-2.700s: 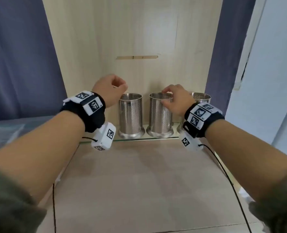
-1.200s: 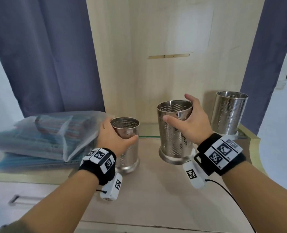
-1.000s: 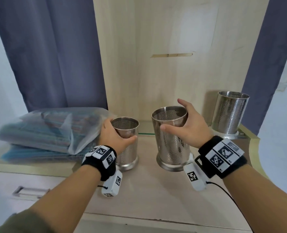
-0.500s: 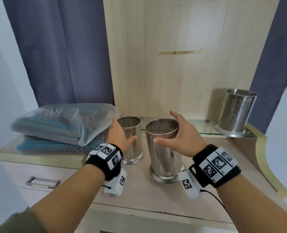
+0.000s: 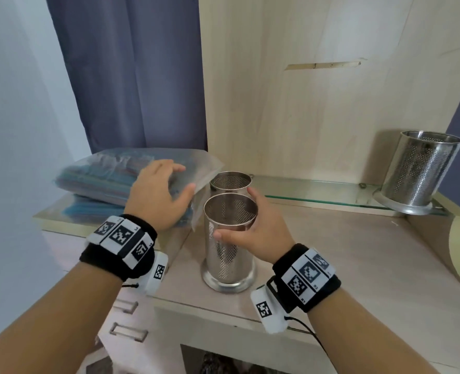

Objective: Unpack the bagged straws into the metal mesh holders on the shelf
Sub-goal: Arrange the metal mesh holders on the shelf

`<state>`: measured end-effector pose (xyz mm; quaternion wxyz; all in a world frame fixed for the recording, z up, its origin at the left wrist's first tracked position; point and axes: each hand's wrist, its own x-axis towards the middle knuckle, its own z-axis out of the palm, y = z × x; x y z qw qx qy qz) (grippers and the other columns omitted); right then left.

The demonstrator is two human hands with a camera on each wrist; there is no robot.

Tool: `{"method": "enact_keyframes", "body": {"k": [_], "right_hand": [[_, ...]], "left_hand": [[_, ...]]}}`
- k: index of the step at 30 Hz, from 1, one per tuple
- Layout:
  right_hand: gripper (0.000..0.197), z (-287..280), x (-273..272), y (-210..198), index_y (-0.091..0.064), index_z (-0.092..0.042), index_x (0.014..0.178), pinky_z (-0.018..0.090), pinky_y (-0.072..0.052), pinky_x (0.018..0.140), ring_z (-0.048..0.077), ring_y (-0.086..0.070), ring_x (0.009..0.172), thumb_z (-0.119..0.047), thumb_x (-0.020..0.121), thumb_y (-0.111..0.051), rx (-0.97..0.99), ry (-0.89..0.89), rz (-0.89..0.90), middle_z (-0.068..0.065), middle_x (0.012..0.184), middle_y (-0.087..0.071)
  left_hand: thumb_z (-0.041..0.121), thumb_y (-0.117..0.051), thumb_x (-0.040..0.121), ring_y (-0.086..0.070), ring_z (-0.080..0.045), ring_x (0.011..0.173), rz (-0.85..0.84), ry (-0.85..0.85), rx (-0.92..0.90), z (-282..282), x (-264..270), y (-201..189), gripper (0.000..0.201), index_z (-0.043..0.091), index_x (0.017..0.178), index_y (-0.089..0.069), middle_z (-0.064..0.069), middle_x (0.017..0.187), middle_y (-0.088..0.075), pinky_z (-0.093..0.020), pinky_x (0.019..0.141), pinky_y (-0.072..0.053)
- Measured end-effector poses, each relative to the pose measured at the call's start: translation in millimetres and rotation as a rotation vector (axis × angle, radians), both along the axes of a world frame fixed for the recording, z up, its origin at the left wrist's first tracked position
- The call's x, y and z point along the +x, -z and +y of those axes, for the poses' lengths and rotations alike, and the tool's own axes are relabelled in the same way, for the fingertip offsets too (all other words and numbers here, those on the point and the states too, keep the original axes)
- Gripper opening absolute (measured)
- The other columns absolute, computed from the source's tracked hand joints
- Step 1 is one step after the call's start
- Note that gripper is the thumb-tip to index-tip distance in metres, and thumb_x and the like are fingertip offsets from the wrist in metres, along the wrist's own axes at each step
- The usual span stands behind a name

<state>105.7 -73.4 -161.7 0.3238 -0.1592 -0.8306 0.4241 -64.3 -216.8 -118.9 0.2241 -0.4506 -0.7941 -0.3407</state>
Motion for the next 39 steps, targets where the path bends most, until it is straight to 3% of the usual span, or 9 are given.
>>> {"method": "enact_keyframes", "body": {"k": [4,7,11,13,16,21,28,32,39], "right_hand": [[0.082,-9.8,-19.0,8.7,-0.047,-0.047,0.115,0.009,-0.046,0.089,-0.013,-0.058,0.101,-0.046,0.049,-0.095,0.013,-0.028,0.081,-0.024,0.108,-0.062],[0.097,-11.4,-30.2,15.3,-0.045,-0.029,0.131,0.029,-0.048,0.100,0.000,-0.058,0.113,-0.053,0.049,-0.092,0.010,-0.075,0.081,-0.017,0.121,-0.061],[0.125,2.2,-17.0,13.4,-0.014,-0.018,0.155,0.023,-0.032,0.113,0.001,-0.039,0.134,-0.043,0.059,-0.091,0.052,-0.167,-0.110,-0.012,0.149,-0.040],[0.117,18.1,2.1,9.3,-0.014,-0.018,0.156,0.025,-0.029,0.113,0.003,-0.035,0.137,-0.038,0.066,-0.086,0.127,-0.182,-0.206,-0.007,0.153,-0.036],[0.074,53.1,35.1,-3.9,-0.039,-0.019,0.147,0.028,-0.034,0.110,0.005,-0.043,0.127,-0.025,0.083,-0.074,0.222,-0.022,-0.287,0.001,0.145,-0.047],[0.041,129.7,71.8,-32.7,-0.061,-0.015,0.124,0.026,-0.039,0.097,0.020,-0.053,0.117,-0.019,0.085,-0.069,0.334,0.393,-0.085,0.005,0.127,-0.056],[0.069,214.0,115.2,-65.5,-0.047,-0.011,0.136,0.046,-0.028,0.108,0.037,-0.037,0.133,-0.037,0.076,-0.069,0.550,0.932,-0.034,0.018,0.147,-0.038],[0.092,236.1,128.9,-71.5,-0.026,-0.024,0.149,0.054,-0.018,0.114,0.038,-0.018,0.145,-0.045,0.073,-0.075,0.375,1.155,-0.048,0.016,0.160,-0.013],[0.110,254.2,145.7,-65.5,-0.012,-0.030,0.152,0.049,-0.043,0.103,0.037,-0.049,0.126,-0.045,0.069,-0.081,-0.021,1.012,0.071,0.016,0.145,-0.038]], "left_hand": [[0.071,-0.039,0.078,-0.044,-0.019,0.132,-0.051,0.076,-0.032,0.4,1.5,10.5,0.076,0.016,0.126,-0.061,-0.004,0.139,-0.053,-0.039,0.113,-0.032],[0.078,-0.033,0.076,-0.034,-0.018,0.141,-0.012,0.064,-0.073,5.0,17.0,7.1,0.081,0.022,0.129,-0.059,0.002,0.144,-0.048,-0.057,0.115,-0.023],[0.085,-0.025,0.070,-0.021,-0.013,0.147,0.080,0.061,-0.238,16.1,41.4,3.8,0.093,0.026,0.137,-0.051,0.008,0.150,-0.041,-0.060,0.116,-0.004],[0.087,-0.026,0.069,-0.034,-0.015,0.141,0.149,0.031,-0.269,20.6,48.9,7.9,0.095,0.025,0.136,-0.052,0.006,0.145,-0.048,-0.060,0.115,-0.009],[0.092,-0.025,0.065,-0.054,-0.019,0.121,0.189,-0.075,-0.281,26.5,53.2,12.2,0.100,0.023,0.130,-0.056,0.005,0.131,-0.059,-0.050,0.105,-0.031],[0.102,-0.025,0.049,-0.052,-0.029,0.119,0.007,-0.176,-0.369,29.2,49.6,12.7,0.115,0.028,0.132,-0.053,-0.001,0.128,-0.062,-0.046,0.099,-0.037],[0.088,-0.060,0.041,-0.047,-0.031,0.126,-0.334,-0.105,-0.139,27.9,55.9,23.4,0.117,0.024,0.138,-0.050,-0.013,0.133,-0.056,-0.048,0.105,-0.040],[0.087,-0.070,0.041,-0.047,-0.029,0.127,-0.400,-0.096,-0.046,28.9,55.3,32.8,0.117,0.027,0.139,-0.050,-0.010,0.135,-0.054,-0.048,0.107,-0.039],[0.085,-0.066,0.039,-0.045,-0.025,0.130,-0.450,-0.077,-0.011,26.6,53.4,36.1,0.116,0.030,0.139,-0.049,-0.004,0.138,-0.052,-0.047,0.110,-0.037]]}}
